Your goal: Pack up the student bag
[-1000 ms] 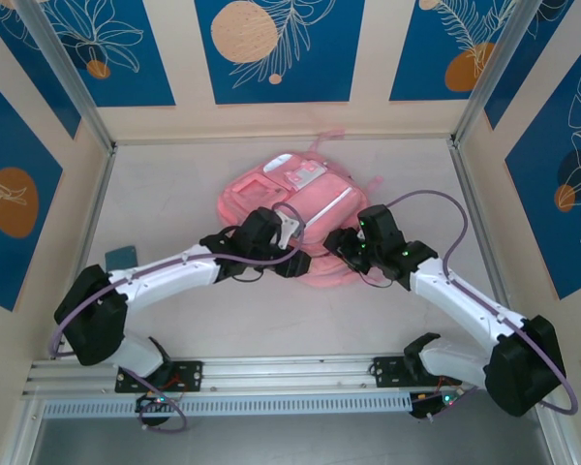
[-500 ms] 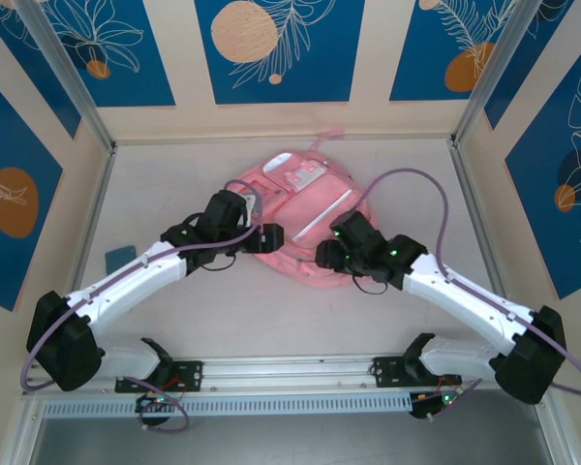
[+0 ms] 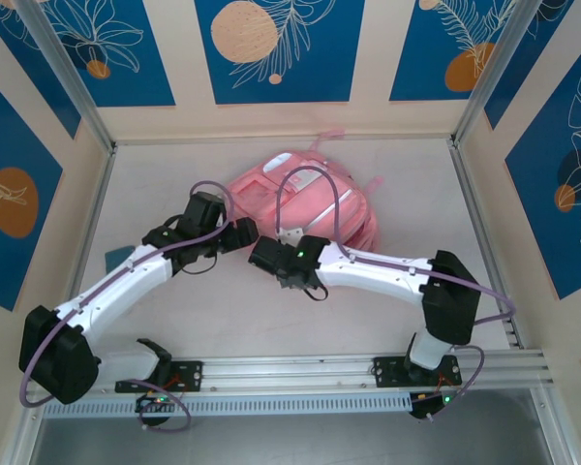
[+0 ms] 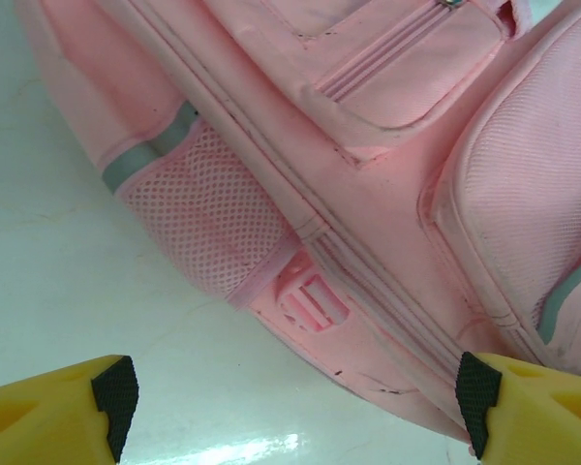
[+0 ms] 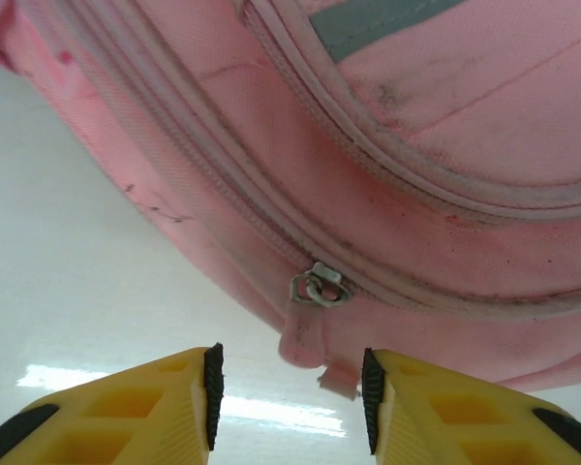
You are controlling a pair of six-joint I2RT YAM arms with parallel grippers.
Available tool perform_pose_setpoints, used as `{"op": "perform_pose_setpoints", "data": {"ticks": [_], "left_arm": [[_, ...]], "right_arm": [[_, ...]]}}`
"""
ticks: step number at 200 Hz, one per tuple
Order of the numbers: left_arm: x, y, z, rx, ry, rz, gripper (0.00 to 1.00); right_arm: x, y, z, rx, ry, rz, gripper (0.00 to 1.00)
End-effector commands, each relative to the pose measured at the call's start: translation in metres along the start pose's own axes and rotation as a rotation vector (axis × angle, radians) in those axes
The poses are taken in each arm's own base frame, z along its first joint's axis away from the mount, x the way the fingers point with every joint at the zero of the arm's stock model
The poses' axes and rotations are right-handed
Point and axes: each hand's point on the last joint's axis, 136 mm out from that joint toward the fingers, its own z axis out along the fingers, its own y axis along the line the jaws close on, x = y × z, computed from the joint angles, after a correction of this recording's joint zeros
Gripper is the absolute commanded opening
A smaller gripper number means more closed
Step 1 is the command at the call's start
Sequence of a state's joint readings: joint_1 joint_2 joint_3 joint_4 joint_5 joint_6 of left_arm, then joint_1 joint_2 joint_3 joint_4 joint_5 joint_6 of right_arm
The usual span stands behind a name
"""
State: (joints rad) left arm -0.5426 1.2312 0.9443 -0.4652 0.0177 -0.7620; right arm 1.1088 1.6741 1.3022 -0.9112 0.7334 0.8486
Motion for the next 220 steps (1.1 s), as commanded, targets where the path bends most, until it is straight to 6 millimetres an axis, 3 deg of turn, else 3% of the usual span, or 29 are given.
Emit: {"op": "perform_pose_setpoints", "data": {"ticks": [1, 90, 143, 220], "left_arm": [[0.002, 0.016, -0.004, -0.052, -0.006, -0.031, 0.87], [0.007, 0.014, 0.002, -0.025, 0.012, -0.073, 0.87], [0.014, -0.003, 0.014, 0.081, 0.06, -0.126, 0.87], [0.031, -0.036, 0.035, 0.304, 0.124, -0.219, 0.8]], "right_arm": [[-0.007, -0.01, 0.0, 0.086, -0.034, 0.024, 0.42], [-0.005, 0.011, 0.025, 0.063, 0.002, 0.027, 0.34], [-0.014, 0.005, 0.01, 0.027, -0.022, 0.058, 0.18], [-0.015, 0.005, -0.014, -0.18, 0.034, 0.157, 0.14]]}}
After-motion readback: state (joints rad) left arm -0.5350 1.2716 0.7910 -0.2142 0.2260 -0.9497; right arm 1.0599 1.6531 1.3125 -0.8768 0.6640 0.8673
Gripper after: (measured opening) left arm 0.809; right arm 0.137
